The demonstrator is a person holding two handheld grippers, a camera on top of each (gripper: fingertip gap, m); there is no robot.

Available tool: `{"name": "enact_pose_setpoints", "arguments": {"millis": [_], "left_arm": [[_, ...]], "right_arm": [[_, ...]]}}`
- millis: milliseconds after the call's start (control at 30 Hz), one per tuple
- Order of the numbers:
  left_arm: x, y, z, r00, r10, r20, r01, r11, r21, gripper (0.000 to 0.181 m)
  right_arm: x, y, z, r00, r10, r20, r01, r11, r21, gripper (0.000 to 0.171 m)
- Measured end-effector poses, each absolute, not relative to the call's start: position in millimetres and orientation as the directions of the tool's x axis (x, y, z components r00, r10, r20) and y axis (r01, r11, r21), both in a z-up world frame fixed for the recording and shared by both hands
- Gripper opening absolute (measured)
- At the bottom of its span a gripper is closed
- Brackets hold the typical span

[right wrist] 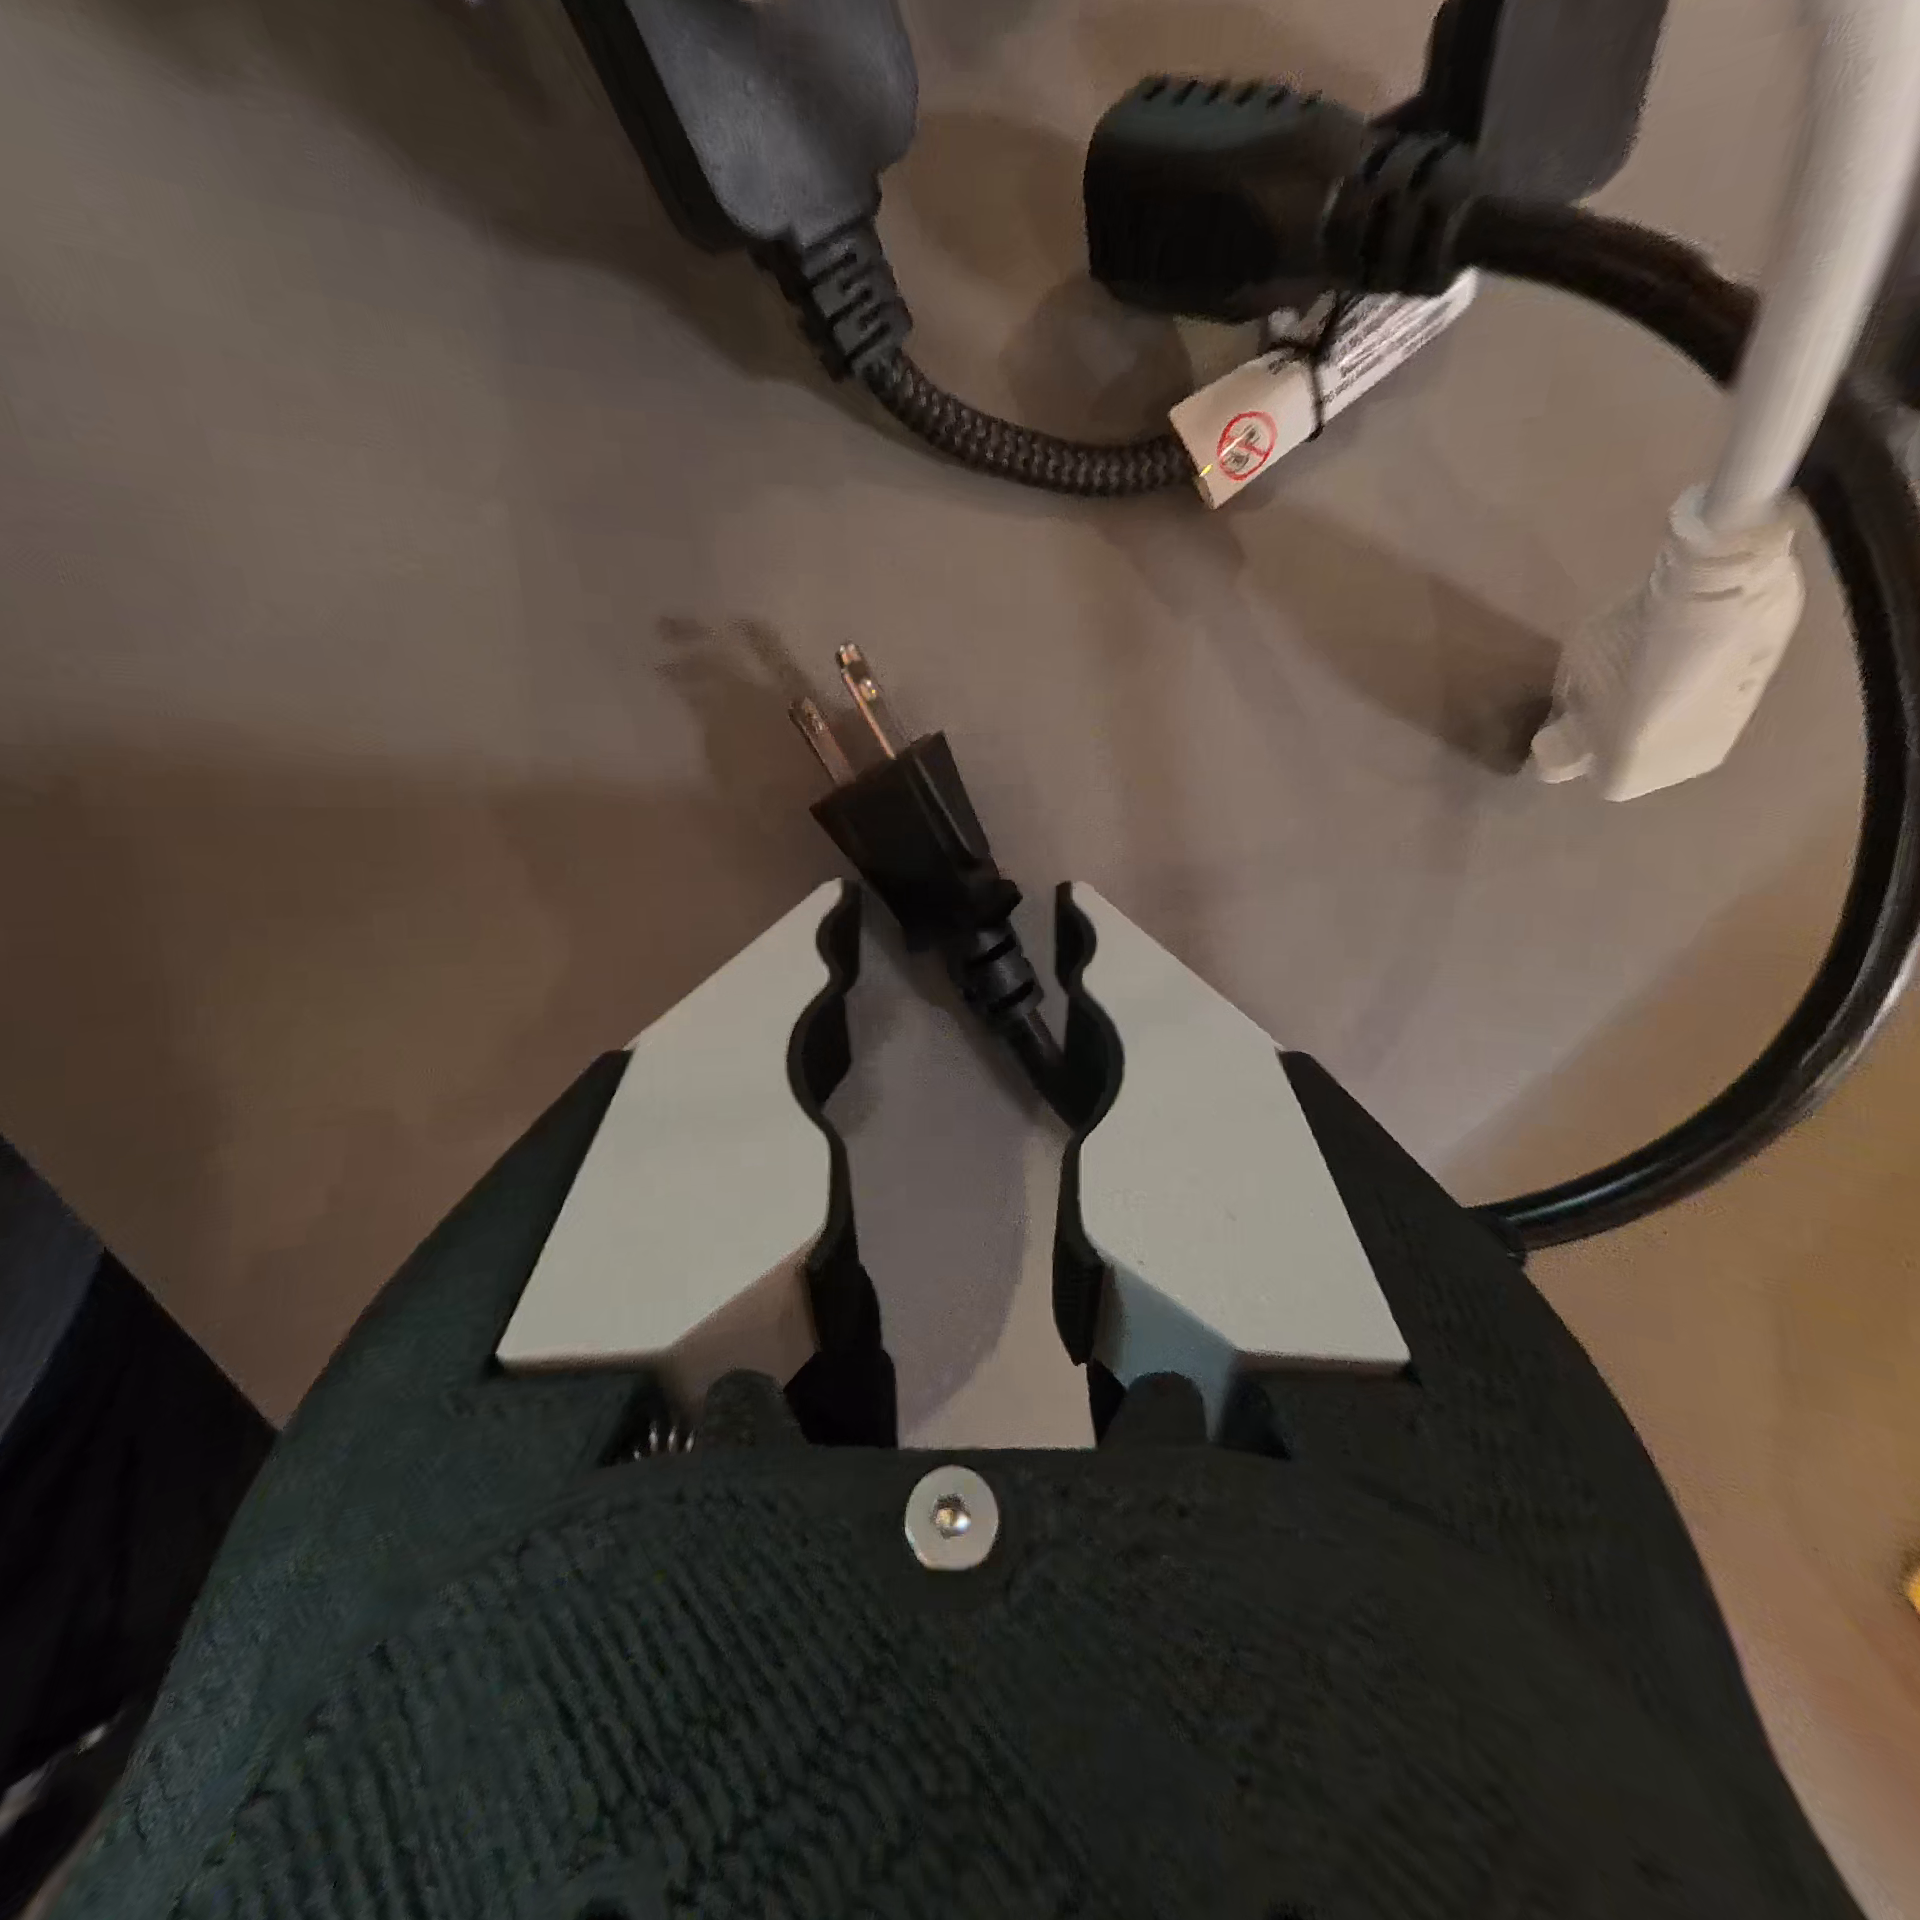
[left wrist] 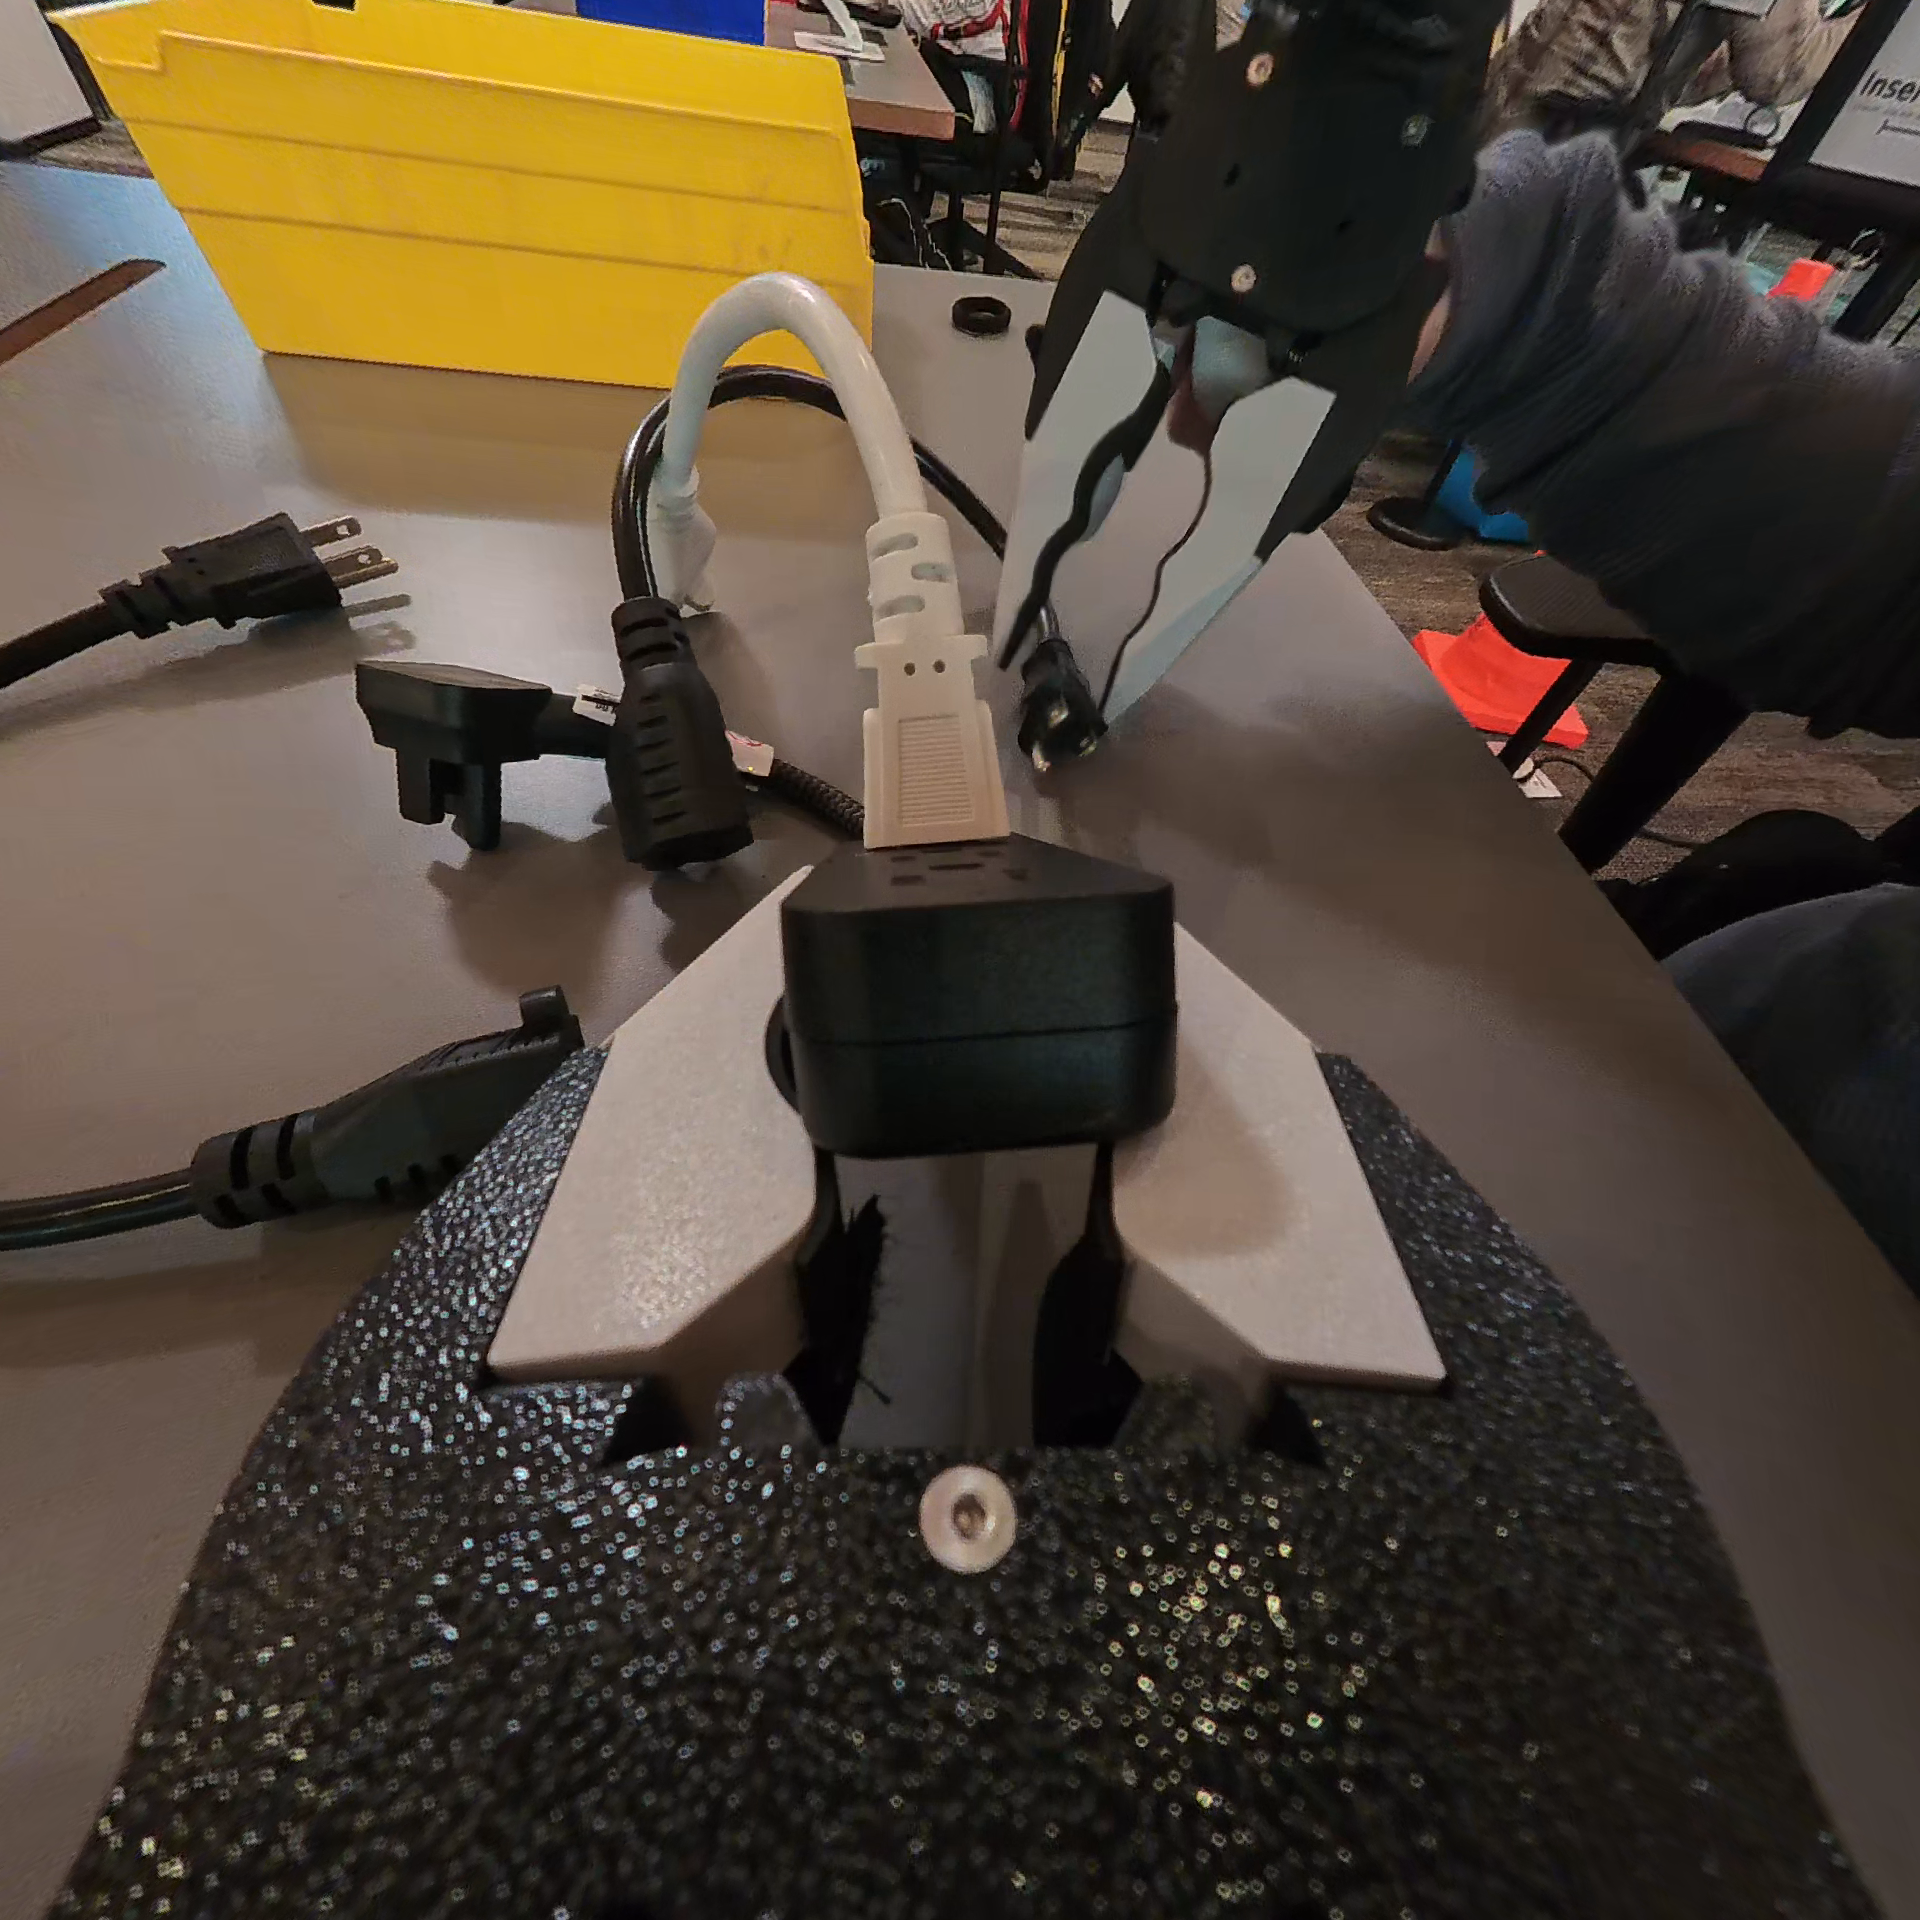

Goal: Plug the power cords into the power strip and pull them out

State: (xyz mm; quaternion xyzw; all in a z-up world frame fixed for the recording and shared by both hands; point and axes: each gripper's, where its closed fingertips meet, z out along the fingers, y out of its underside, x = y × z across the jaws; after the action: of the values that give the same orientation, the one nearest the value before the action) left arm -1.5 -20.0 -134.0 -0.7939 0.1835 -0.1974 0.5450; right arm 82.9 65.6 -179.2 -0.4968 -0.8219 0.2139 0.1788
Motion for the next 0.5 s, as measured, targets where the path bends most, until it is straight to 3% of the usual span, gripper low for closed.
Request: {"name": "enact_pose_setpoints", "arguments": {"millis": [100,200,333,500], "left_arm": [[-1.8,-20.0,-133.8,0.854,-0.507,0.119,-0.071,-0.340,-0.938,0.050],[-1.3,-20.2,-134.0,0.857,-0.505,0.103,-0.084,-0.334,-0.939,0.050],[-0.5,-20.5,-134.4,0.861,-0.503,0.079,-0.104,-0.325,-0.940,0.050],[-0.5,-20.6,-134.3,0.861,-0.503,0.077,-0.106,-0.325,-0.940,0.050]], "right_arm": [[80.1,69.9,-170.3,-0.394,0.919,0.029,0.698,0.319,-0.641,0.051],[78.3,74.4,-166.8,-0.380,0.925,0.003,0.646,0.268,-0.715,0.052],[91.6,77.4,-177.1,-0.485,0.874,0.044,0.632,0.384,-0.674,0.056],[93.1,71.2,-181.0,-0.617,0.787,0.017,0.537,0.436,-0.722,0.053]]}}
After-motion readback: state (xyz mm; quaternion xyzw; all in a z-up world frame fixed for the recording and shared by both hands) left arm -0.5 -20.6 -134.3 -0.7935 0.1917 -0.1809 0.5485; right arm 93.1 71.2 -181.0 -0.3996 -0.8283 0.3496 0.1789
